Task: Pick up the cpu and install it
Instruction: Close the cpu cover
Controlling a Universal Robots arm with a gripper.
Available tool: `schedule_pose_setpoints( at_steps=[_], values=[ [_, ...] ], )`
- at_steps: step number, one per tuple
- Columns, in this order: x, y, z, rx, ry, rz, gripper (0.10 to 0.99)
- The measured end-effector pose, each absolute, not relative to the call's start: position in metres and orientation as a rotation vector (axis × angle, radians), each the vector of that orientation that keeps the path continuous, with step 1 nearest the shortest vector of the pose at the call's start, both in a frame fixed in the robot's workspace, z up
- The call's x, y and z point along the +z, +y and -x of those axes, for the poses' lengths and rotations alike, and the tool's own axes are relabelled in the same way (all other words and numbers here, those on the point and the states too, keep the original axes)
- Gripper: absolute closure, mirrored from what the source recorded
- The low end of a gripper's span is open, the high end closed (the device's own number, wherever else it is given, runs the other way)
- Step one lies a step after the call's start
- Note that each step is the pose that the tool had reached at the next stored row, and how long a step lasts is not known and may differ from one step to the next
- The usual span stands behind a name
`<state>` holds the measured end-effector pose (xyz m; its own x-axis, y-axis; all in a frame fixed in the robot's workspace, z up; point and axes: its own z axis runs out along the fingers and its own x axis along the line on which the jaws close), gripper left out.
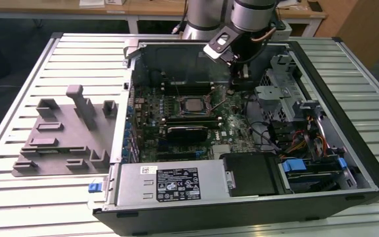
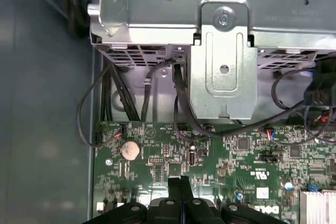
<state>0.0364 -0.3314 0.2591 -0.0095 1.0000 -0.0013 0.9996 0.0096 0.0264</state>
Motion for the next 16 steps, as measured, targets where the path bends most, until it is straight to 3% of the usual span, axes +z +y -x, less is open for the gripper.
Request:
schedule_pose_setpoints(
  at_steps=[16],
  values=[
    [0.237,-0.331,-0.038,0.027,2.218,-2.197,0.98]
  ],
)
